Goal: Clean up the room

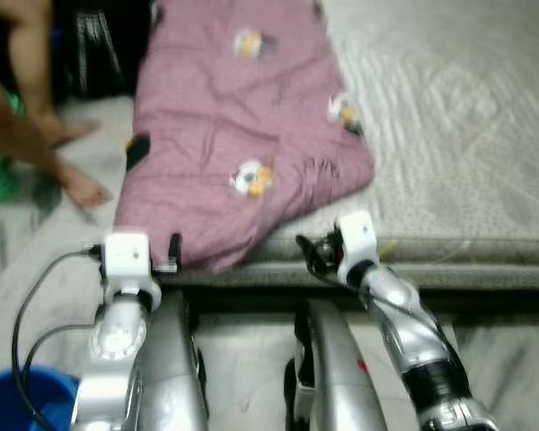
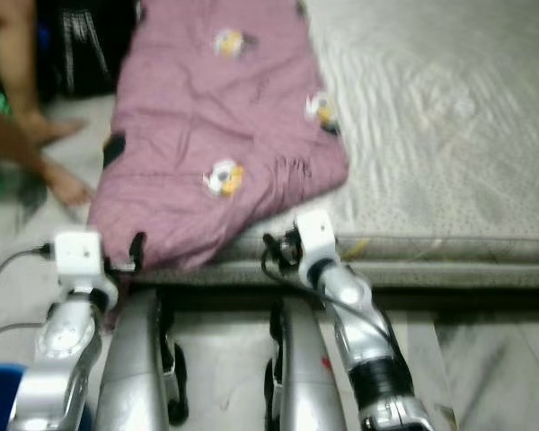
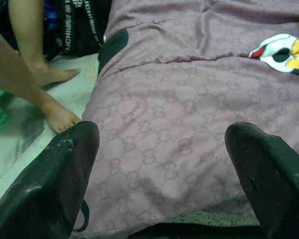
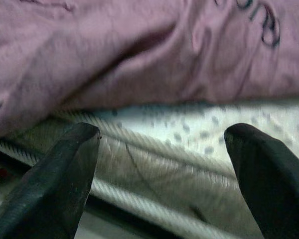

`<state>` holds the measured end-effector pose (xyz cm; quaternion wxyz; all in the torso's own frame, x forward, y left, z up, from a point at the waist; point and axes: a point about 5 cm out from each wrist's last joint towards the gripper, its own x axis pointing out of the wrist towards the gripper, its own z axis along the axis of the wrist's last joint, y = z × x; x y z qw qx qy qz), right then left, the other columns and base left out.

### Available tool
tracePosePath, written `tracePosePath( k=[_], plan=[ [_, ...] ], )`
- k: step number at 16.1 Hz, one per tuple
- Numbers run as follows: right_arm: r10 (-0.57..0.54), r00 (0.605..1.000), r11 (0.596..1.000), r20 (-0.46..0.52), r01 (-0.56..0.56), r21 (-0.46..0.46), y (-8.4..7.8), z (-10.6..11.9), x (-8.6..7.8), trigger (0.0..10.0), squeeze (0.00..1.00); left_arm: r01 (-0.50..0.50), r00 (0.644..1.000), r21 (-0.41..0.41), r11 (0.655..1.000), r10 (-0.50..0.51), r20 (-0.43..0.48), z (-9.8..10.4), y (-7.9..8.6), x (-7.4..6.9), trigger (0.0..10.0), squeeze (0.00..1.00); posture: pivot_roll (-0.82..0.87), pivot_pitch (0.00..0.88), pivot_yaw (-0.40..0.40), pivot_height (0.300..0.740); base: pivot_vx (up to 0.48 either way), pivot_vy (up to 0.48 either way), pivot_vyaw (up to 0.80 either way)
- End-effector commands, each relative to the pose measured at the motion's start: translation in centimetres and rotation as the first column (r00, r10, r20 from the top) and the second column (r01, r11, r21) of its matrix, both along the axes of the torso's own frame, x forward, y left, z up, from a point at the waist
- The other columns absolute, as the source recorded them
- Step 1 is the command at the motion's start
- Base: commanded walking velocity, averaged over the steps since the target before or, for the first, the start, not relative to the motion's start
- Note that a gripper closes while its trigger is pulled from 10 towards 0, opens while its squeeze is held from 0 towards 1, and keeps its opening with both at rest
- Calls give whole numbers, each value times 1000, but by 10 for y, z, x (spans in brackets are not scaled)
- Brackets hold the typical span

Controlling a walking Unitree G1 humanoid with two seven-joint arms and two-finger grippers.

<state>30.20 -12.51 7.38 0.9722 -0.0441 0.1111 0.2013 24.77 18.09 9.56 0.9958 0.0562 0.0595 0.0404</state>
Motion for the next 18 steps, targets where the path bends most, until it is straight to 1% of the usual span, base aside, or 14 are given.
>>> tracePosePath(
  k=[1,4,5,7,8,9,11,12,13,14,16,18],
  plan=[
    [-4,1000,1000,-6,4,6,-2,-1,-1,10000,0,18,1000,15,1000,-18,20,6,-1,2,10000,0,15,226,-72,547,0,0,0],
    [18,999,998,-39,-15,64,0,0,6,10000,0,21,1000,22,1000,-21,-1,4,1,-2,10000,0,44,240,-65,547,0,0,0],
    [41,998,995,-49,-37,91,4,2,11,10000,0,22,1000,21,1000,-21,-9,3,1,-4,10000,0,53,246,-65,547,0,0,0],
    [111,991,979,-81,-95,181,24,10,22,10000,0,26,1000,22,999,-26,-14,1,1,-7,10000,0,84,244,-67,547,0,0,0],
    [134,987,973,-85,-115,200,34,14,28,10000,0,26,1000,21,999,-26,-12,2,1,-8,10000,0,96,236,-72,547,0,0,0],
    [143,985,963,-95,-116,245,44,18,34,10000,0,22,1000,18,1000,-21,-10,2,2,-9,10000,0,113,224,-85,547,0,0,0],
    [153,982,949,-111,-115,292,57,22,39,10000,0,17,1000,16,1000,-17,-8,2,3,-12,10000,0,126,209,-92,547,0,0,0],
    [166,978,927,-123,-112,357,67,28,42,10000,0,12,1000,15,1000,-12,-8,2,4,-14,10000,0,130,201,-93,547,0,0,0],
    [174,977,917,-126,-114,382,72,31,44,10000,0,11,1000,14,1000,-11,-7,2,4,-14,10000,0,134,202,-90,547,0,0,0],
    [190,971,886,-144,-106,451,78,35,46,10000,0,9,1000,8,1000,-9,3,4,3,-13,10000,0,137,204,-85,547,0,0,0],
    [188,970,886,-153,-100,454,83,31,43,10000,0,3,1000,5,1000,-3,21,9,2,-10,10000,0,136,201,-68,547,0,0,0],
    [155,976,894,-153,-72,442,91,28,39,10000,0,4,1000,3,1000,-4,27,10,2,-8,10000,0,126,205,-57,547,0,0,0]
  ],
)
